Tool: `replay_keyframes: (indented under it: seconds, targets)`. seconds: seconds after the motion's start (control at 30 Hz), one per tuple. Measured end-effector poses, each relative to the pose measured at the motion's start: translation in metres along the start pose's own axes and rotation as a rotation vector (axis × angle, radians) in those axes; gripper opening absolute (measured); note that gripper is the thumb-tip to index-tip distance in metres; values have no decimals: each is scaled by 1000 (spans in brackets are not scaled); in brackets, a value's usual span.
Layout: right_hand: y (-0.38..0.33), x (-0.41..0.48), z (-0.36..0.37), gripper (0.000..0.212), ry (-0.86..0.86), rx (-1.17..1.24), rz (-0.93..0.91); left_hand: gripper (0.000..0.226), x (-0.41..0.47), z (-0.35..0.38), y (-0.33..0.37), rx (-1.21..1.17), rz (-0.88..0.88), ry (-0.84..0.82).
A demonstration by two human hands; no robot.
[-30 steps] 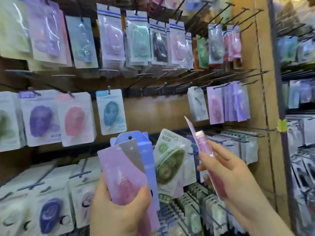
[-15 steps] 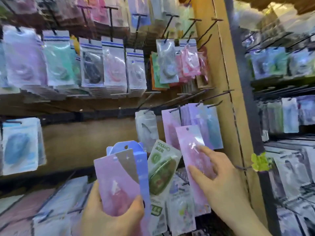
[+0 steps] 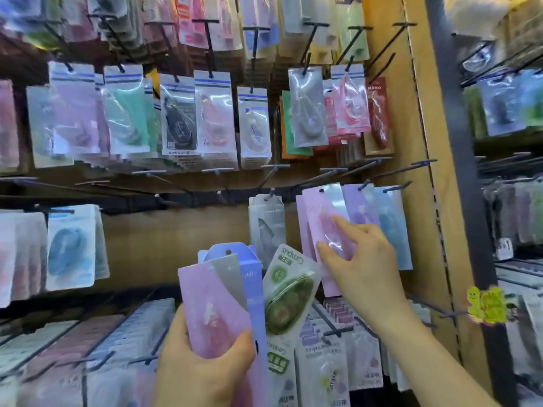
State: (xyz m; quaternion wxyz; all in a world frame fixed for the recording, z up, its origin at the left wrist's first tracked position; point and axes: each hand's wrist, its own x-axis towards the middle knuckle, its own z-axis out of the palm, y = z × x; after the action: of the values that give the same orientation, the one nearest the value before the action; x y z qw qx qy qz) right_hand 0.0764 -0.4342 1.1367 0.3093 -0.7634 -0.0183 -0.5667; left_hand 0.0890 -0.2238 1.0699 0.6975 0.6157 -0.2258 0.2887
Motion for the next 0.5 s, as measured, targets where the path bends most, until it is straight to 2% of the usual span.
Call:
replay_keyframes:
  seconds: [0.1, 0.27, 0.43, 0.5]
  targets:
    - [-2, -6, 1, 49, -15, 36, 32, 71, -2, 4, 4, -98, -13, 69]
    - [-6, -8, 5, 47, 46, 33, 42, 43, -3, -1, 14, -139, -9, 89]
    - [-10, -1, -1, 43, 59, -25, 27, 48, -2, 0, 17, -110, 0, 71]
    - [-12, 0, -1, 43, 18, -133, 24, 54, -2, 1, 20, -101, 3, 37]
